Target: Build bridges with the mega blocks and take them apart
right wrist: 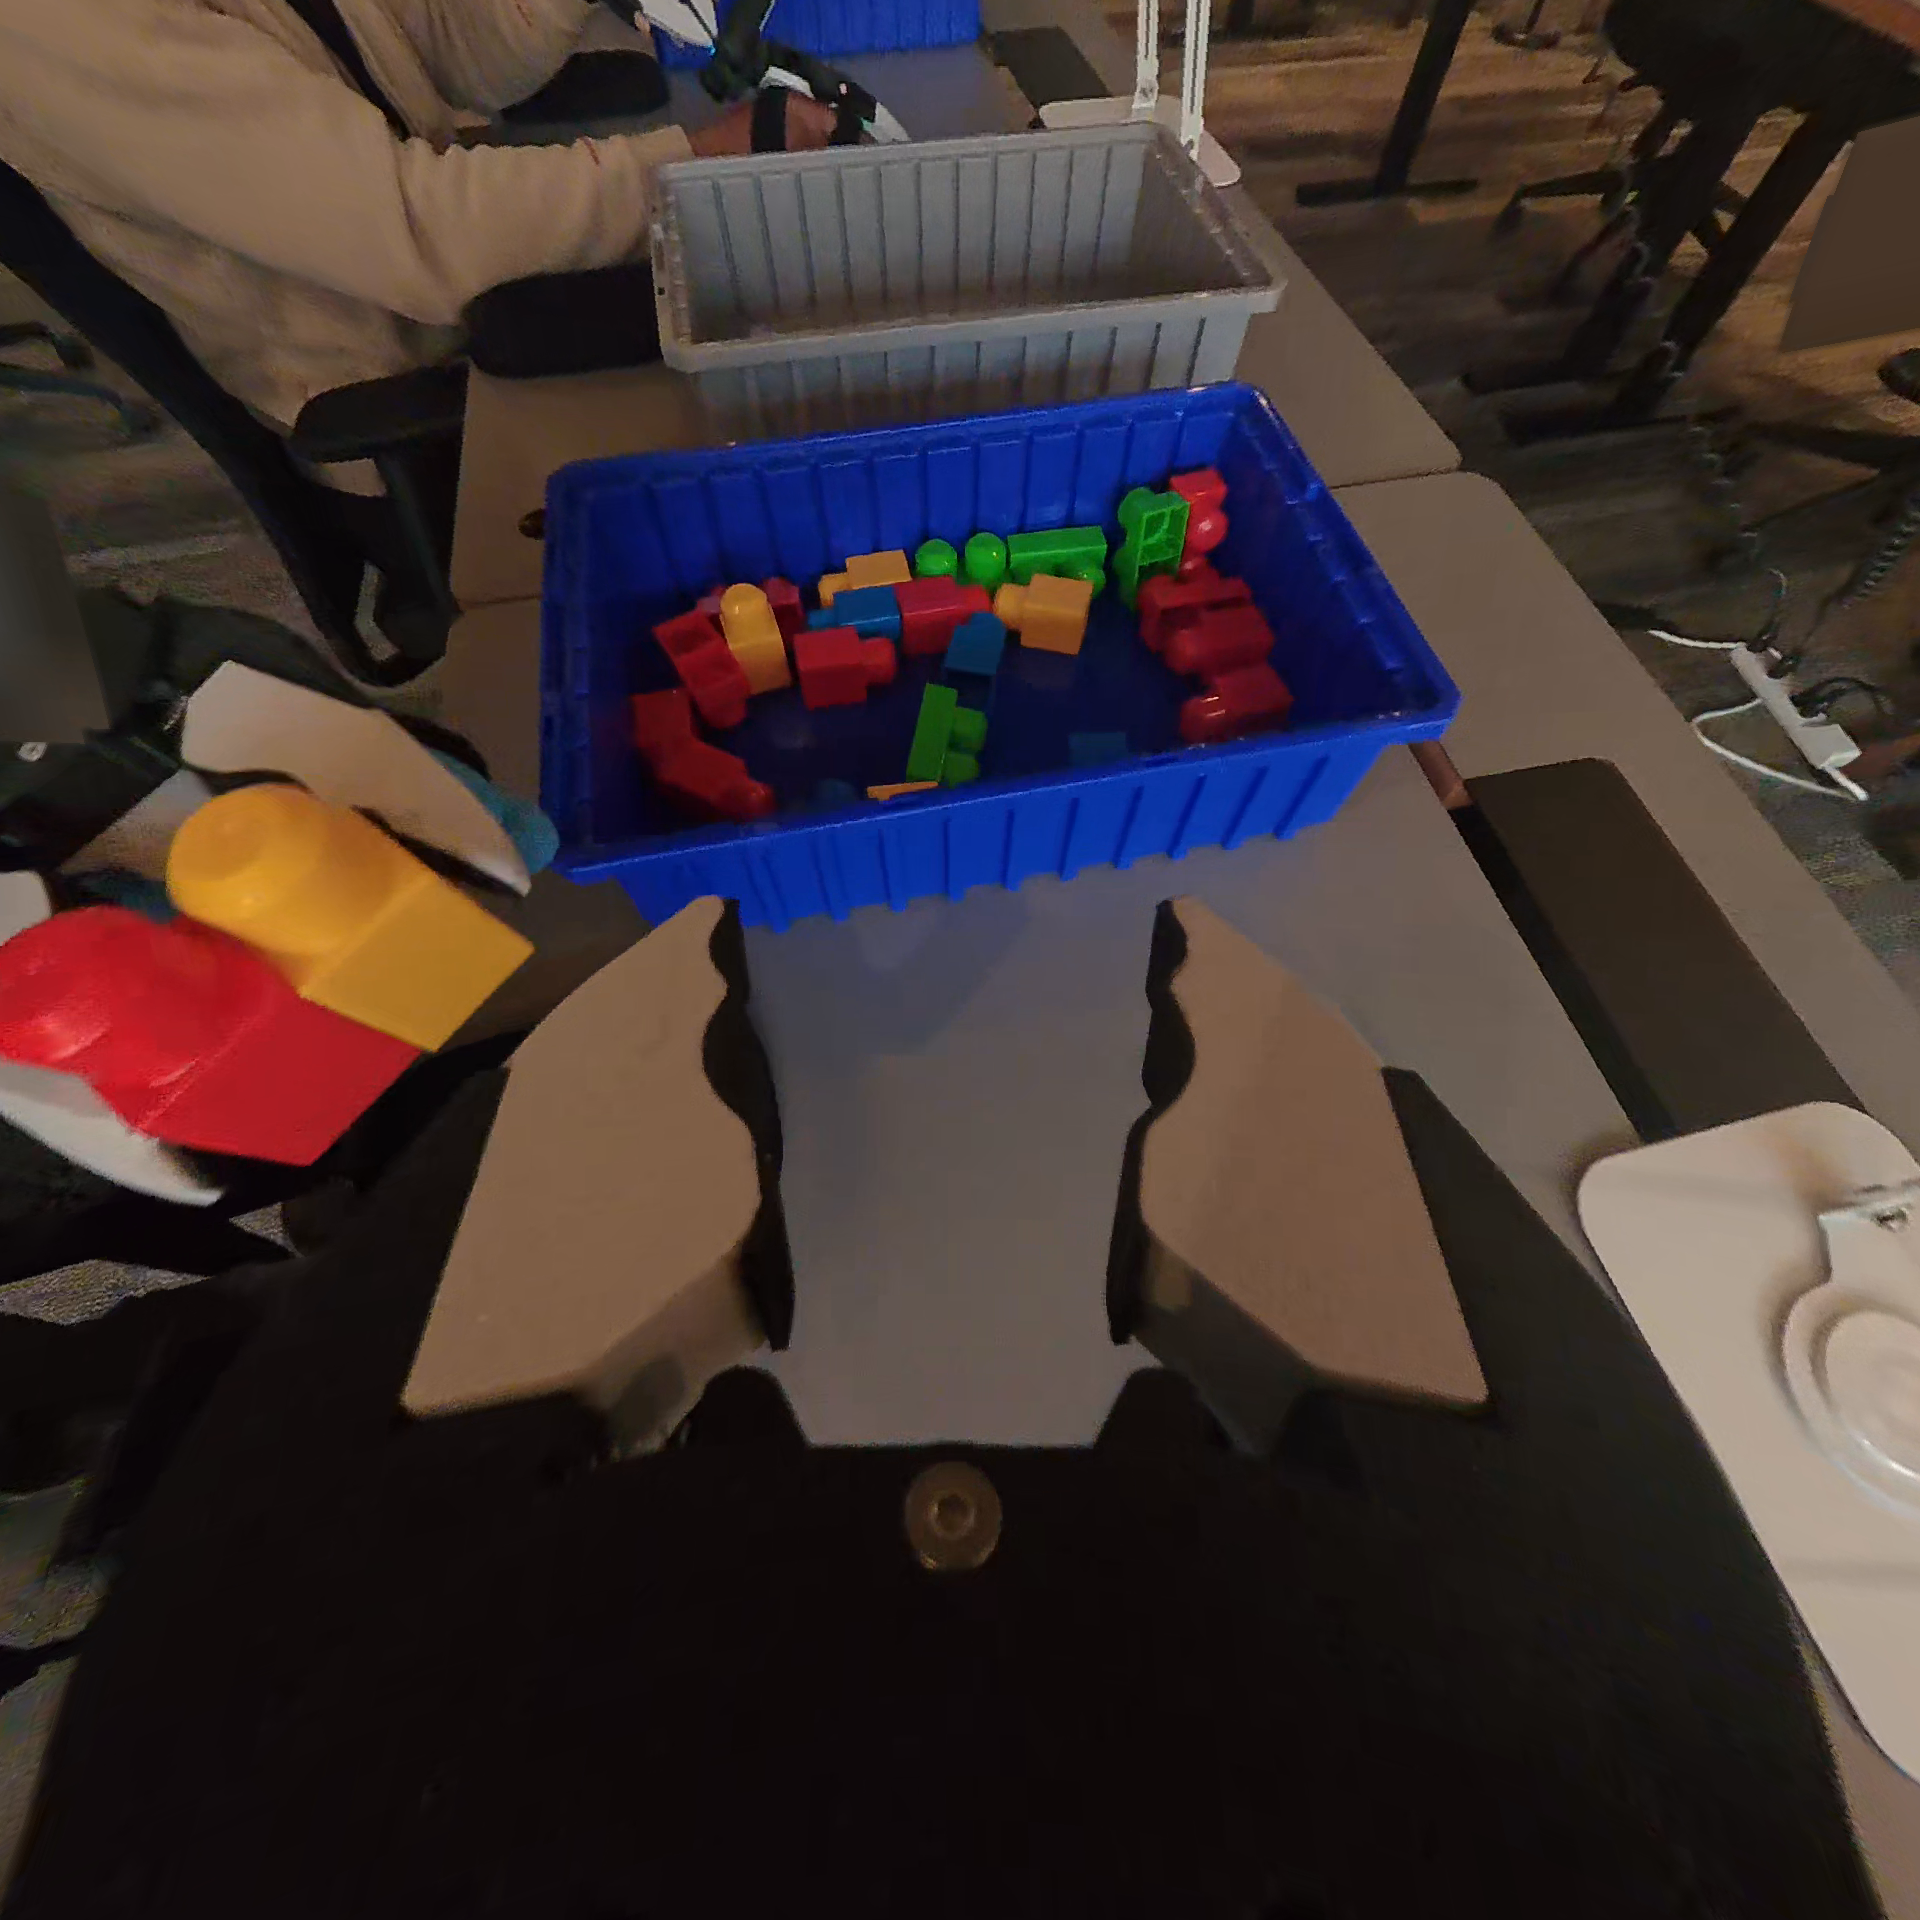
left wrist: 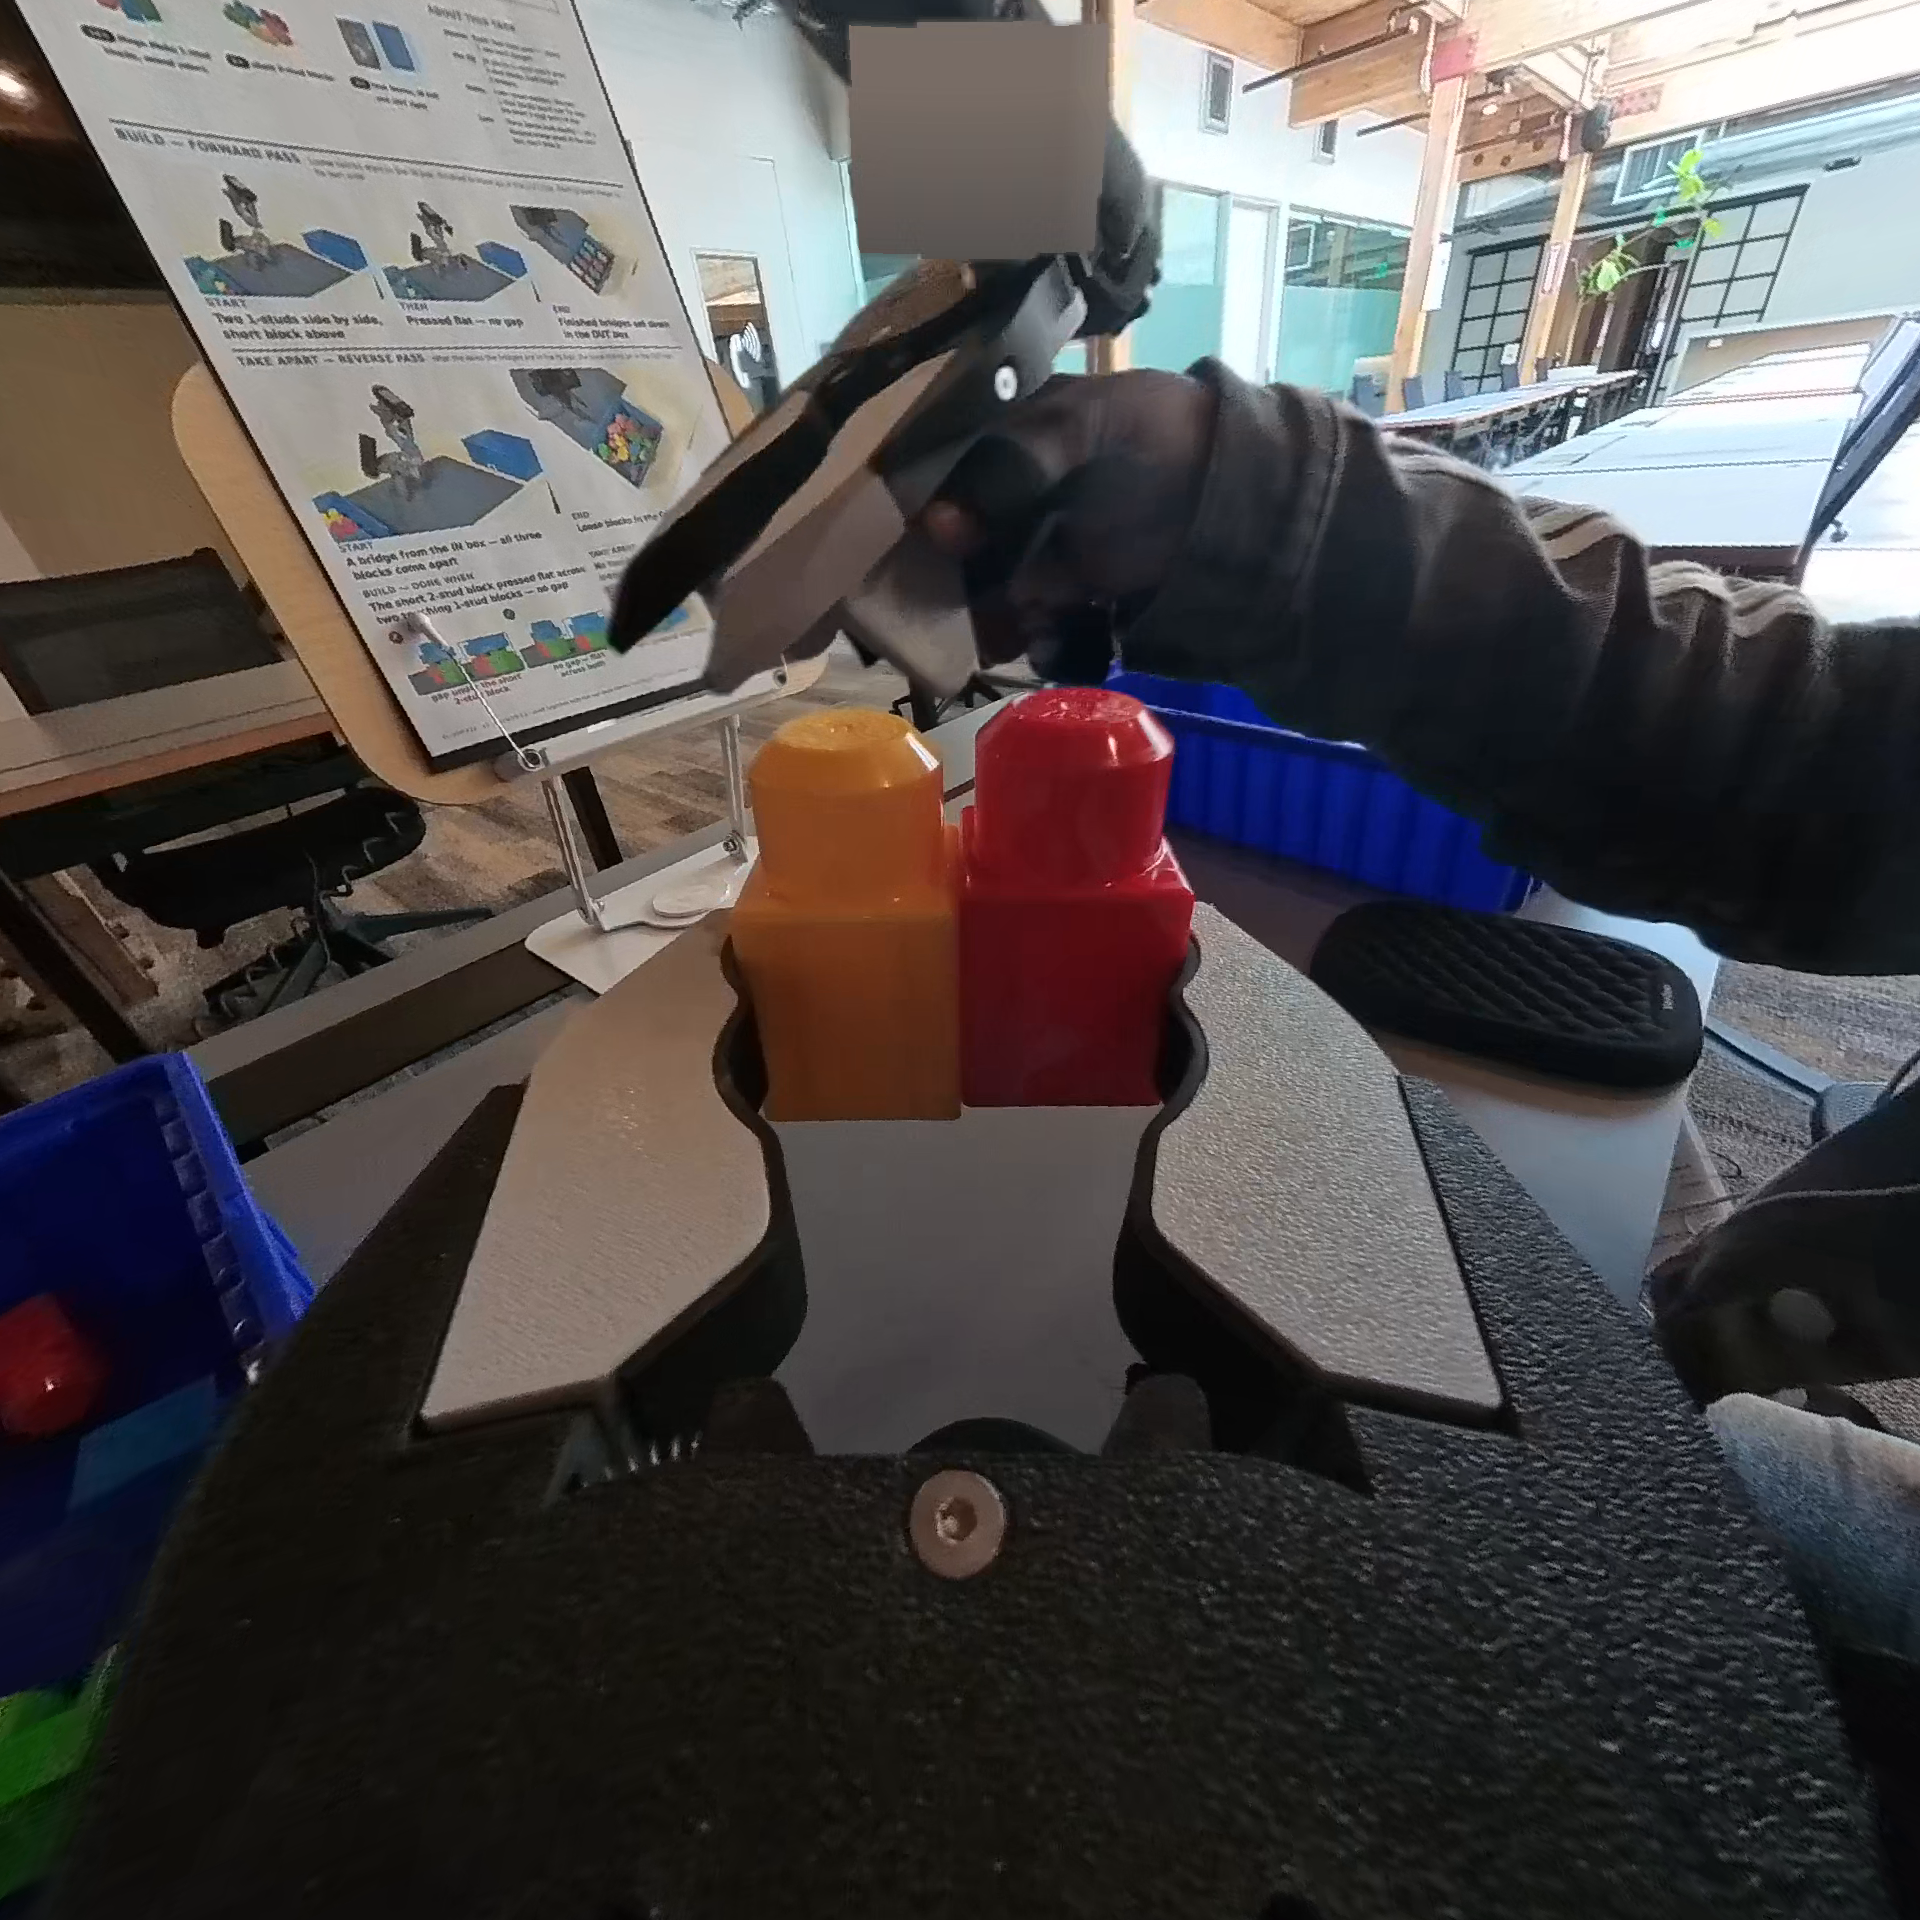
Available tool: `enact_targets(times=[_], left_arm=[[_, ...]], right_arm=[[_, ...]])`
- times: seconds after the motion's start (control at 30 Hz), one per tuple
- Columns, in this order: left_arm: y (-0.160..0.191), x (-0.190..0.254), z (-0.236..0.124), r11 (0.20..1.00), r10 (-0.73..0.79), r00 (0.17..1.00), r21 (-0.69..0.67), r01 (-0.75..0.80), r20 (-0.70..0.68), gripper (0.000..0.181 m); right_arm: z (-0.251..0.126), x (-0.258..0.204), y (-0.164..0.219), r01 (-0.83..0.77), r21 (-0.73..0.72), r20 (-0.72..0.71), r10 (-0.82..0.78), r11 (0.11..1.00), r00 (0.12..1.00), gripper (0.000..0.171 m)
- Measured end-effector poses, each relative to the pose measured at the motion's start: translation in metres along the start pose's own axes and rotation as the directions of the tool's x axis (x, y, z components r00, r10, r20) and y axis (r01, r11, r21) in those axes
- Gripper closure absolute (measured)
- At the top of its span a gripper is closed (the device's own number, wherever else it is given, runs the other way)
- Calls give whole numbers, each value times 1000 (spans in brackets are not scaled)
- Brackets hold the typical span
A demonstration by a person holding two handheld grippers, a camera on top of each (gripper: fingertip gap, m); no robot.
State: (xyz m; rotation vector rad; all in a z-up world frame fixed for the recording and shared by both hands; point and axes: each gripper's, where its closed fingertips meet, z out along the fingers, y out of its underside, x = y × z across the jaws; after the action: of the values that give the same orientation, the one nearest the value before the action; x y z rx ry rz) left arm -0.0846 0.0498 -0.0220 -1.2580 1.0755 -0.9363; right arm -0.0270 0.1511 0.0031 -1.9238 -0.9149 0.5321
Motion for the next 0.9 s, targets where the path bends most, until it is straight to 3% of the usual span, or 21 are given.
enact_targets(times=[0.27, 0.5, 0.7, 0.9], left_arm=[[5, 1, 1, 1000, -7, 1000, -6, 7, -10, 107], [7, 2, 1, 1000, -8, 1000, -11, 8, -13, 107], [7, 0, 2, 1000, -10, 1000, -8, 10, -13, 107], [8, -3, 2, 1000, -15, 1000, -13, 15, -10, 106]], right_arm=[[52, -7, -2, 6, -52, 70, -2, 999, 998, 99], [76, -13, -1, 16, -74, 98, -8, 997, 995, 98], [46, -4, 1, 17, -50, 40, -15, 999, 999, 99], [-27, 9, 28, 21, -11, -133, -22, 1000, 991, 99]])
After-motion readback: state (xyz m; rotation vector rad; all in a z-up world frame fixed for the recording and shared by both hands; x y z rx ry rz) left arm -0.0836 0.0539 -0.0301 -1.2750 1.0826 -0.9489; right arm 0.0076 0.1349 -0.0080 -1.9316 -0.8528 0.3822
